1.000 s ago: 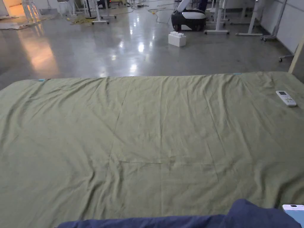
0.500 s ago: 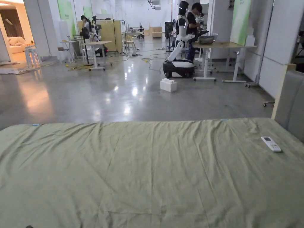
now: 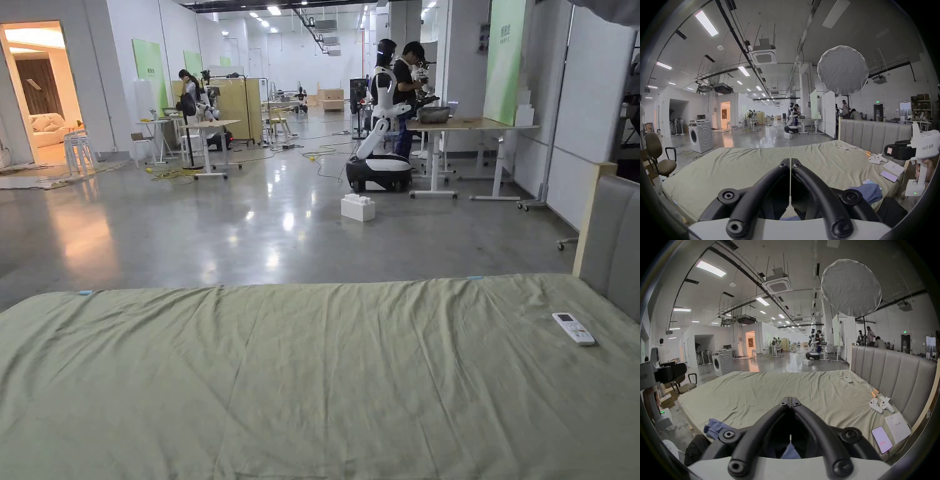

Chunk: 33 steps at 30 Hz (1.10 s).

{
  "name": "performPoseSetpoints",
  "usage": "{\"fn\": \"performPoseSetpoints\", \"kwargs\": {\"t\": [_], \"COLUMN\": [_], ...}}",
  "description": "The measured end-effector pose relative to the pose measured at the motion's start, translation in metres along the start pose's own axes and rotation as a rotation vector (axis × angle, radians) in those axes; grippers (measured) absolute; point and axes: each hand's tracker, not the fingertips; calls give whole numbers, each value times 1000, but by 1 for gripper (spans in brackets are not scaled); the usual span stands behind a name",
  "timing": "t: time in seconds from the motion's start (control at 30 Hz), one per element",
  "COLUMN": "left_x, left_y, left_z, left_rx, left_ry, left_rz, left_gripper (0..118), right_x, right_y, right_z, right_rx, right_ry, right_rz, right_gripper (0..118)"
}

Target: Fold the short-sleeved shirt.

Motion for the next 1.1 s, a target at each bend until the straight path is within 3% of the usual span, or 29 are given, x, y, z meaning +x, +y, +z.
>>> {"fn": "performPoseSetpoints", "kwargs": {"t": [0.03,0.07,0.2,0.57,0.7,0.83,0.9,0.93,1.0,1.07,1.1], "left_x": [-2,-6,-10,-10,-18,-29,-48,-57,-85,-112,-120], "left_y": [2,5,-2,-2,-6,-9,-7,-10,-20,-41,-51], "left_z": [2,2,3,-4,-2,0,-12,-17,-28,-44,-51], "left_rx": [17,14,15,-28,-52,-82,-192,-213,-231,-344,-388], "left_ry": [13,10,5,2,-11,7,-32,-31,-77,-83,-78], "left_rz": [-3,-1,10,4,59,55,118,166,311,382,410], "left_gripper": [1,1,1,1,1,1,1,6,32,71,84], "right_x": [-1,-3,-3,6,8,10,11,12,13,12,12], "right_y": [-3,-1,2,3,2,1,-1,-2,-5,-9,-12], "right_z": [0,1,3,2,3,2,1,1,0,-3,-4], "right_rx": [-25,7,12,7,5,-7,-9,-14,-33,-59,-73], "right_ry": [13,-2,-6,-29,-31,-25,-16,-11,3,13,16], "right_rz": [-31,4,5,-52,-62,-74,-85,-88,-88,-91,-95], "right_gripper": [0,0,0,0,0,0,0,0,0,0,0]}}
